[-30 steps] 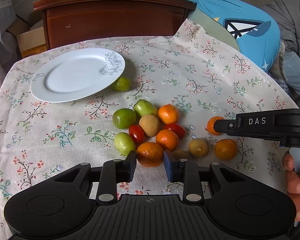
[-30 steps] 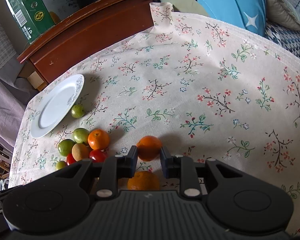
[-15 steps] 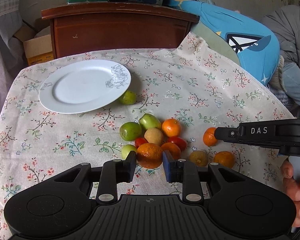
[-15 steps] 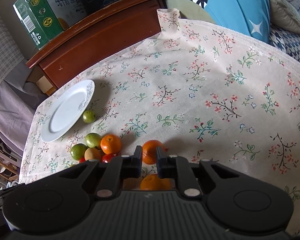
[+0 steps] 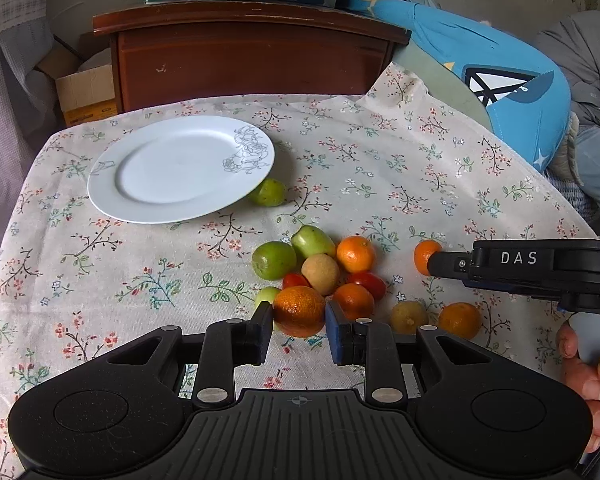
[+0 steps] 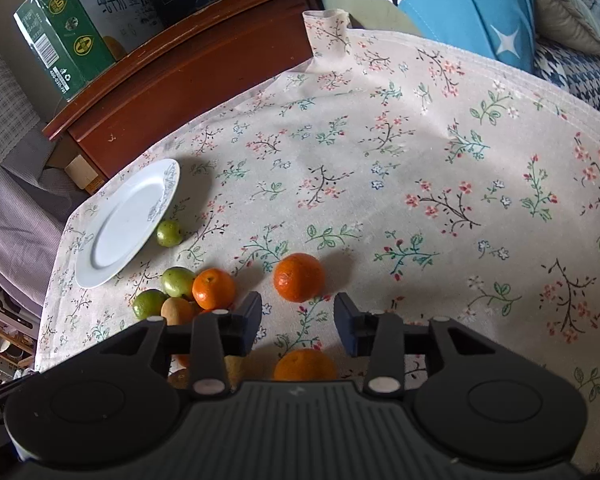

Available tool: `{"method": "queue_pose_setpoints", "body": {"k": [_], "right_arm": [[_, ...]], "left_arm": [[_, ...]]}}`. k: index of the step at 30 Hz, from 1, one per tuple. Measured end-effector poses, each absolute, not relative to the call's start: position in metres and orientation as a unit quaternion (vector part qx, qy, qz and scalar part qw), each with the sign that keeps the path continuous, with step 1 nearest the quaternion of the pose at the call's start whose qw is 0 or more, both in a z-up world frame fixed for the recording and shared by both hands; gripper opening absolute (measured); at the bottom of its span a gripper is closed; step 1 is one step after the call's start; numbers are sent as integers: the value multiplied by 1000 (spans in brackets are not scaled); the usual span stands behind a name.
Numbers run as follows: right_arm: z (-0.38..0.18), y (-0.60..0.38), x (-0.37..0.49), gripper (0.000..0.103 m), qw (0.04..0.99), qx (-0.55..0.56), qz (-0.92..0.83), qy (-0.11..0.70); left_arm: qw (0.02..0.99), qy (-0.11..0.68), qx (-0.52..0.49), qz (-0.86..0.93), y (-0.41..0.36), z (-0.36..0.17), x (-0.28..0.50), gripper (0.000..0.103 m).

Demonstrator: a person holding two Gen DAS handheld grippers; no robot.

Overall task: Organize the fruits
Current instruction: 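Carry the mandarin in the left tool to the white plate while the right tool carries its mandarin there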

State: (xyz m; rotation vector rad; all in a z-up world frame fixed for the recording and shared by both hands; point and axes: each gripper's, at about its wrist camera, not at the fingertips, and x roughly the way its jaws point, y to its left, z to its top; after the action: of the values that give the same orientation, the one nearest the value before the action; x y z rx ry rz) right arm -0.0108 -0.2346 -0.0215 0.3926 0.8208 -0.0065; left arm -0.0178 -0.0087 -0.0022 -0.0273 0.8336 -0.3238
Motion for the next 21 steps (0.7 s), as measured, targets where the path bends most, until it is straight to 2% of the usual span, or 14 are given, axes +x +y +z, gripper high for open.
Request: {"method": "queue_pose_setpoints", "body": {"k": [6, 9, 21], "right_arm": [[-30, -227, 4, 46, 906, 157, -16, 393], [-35, -227, 10, 30, 904, 155, -17, 397], [2, -211, 28, 30, 897, 215, 85, 377]], "left_arm": [[902, 403, -11, -155, -9, -2, -17, 27], [902, 402, -15, -155, -7, 1, -16, 27], [913, 384, -19, -136, 15, 27, 17, 27]]}}
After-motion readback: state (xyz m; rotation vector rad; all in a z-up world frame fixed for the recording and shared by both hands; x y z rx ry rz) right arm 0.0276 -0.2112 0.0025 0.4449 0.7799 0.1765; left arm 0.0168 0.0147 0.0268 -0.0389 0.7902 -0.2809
